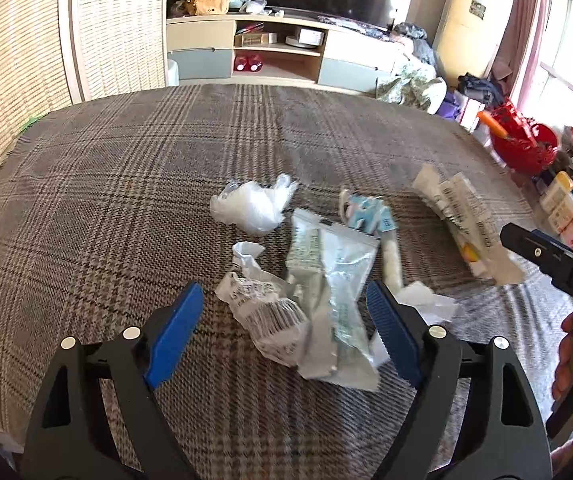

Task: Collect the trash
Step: 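Reach both tools back over the bed toward the remaining trash, then grasp the white wrapper with the left tool while the right tool grasps the printed packaging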

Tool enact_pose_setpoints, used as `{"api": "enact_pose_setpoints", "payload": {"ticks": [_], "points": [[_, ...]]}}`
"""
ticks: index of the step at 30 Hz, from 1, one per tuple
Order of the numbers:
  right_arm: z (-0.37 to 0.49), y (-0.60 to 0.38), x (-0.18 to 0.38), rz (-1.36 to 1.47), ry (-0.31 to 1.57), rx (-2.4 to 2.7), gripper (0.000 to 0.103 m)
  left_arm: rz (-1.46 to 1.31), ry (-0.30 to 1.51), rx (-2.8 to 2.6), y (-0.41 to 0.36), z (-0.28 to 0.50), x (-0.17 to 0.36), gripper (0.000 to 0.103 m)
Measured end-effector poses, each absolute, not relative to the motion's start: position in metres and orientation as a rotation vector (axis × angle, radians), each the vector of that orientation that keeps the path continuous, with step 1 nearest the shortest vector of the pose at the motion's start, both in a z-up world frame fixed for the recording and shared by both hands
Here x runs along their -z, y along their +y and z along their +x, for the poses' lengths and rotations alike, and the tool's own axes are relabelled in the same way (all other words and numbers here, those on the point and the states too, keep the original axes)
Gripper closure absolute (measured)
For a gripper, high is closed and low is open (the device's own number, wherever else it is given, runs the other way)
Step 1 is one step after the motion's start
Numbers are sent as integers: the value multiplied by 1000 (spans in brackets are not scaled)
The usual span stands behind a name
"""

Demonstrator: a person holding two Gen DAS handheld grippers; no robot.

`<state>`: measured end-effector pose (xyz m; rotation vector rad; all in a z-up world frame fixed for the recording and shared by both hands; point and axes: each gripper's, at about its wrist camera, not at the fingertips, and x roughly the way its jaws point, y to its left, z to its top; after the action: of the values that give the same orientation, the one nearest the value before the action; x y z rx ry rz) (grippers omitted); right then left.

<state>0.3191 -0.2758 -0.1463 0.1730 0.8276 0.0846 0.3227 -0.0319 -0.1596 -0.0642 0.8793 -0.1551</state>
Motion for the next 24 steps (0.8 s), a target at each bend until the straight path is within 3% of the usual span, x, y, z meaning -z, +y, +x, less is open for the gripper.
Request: {"api": "enact_pose_setpoints", "payload": {"ticks": [4, 6, 16, 24], "points": [[331, -272, 160, 176, 861, -93, 12, -62, 907, 145, -31, 331, 172, 25], [334, -270, 167, 176, 880, -96, 14, -64, 919, 151, -31, 333, 177, 32], [326, -263, 184, 118, 900, -102, 73, -92, 935, 246, -33, 330, 180, 81], [304, -269, 163, 134, 860, -113, 76, -70, 888, 272, -36, 310, 166, 88]]}}
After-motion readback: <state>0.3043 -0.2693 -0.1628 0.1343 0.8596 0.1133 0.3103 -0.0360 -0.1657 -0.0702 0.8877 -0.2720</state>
